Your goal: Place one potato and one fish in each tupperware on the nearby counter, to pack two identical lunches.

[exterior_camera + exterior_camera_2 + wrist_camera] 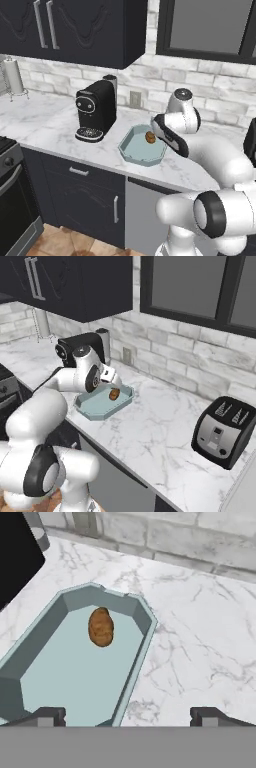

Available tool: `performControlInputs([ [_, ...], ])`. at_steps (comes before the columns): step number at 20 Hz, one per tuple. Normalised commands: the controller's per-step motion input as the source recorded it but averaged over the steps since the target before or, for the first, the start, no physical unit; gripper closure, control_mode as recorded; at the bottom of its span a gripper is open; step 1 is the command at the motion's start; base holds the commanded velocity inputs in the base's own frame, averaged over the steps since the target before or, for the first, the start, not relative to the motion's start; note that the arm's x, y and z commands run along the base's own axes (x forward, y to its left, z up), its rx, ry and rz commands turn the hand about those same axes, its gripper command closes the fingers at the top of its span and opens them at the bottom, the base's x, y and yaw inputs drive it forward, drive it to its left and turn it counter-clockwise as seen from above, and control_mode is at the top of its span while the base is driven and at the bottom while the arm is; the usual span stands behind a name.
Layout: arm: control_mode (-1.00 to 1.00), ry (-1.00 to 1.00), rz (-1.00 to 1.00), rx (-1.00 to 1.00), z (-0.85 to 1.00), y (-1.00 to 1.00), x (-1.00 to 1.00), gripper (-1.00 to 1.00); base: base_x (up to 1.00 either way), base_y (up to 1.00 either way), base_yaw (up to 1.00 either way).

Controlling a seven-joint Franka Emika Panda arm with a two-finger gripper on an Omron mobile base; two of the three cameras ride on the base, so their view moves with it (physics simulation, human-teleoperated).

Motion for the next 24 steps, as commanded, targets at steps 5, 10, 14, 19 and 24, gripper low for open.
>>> performControlInputs([
  [5,-1.0,-0.23,0.06,0.03,0.48,-0.04,-1.0,-1.0,0.0,0.0,0.0],
  [10,-1.0,-0.13,0.06,0.0,0.38,0.09,-1.0,-1.0,0.0,0.0,0.0],
  [14,-1.0,-0.11,0.06,-0.01,0.57,0.09,-1.0,-1.0,0.0,0.0,0.0],
  [19,-1.0,-0.11,0.02,-0.03,0.55,0.01,-0.97,-1.0,0.0,0.0,0.0],
  [24,1.0,-0.02,0.01,-0.03,0.29,0.0,-0.53,-1.0,-0.28,0.04,0.0],
])
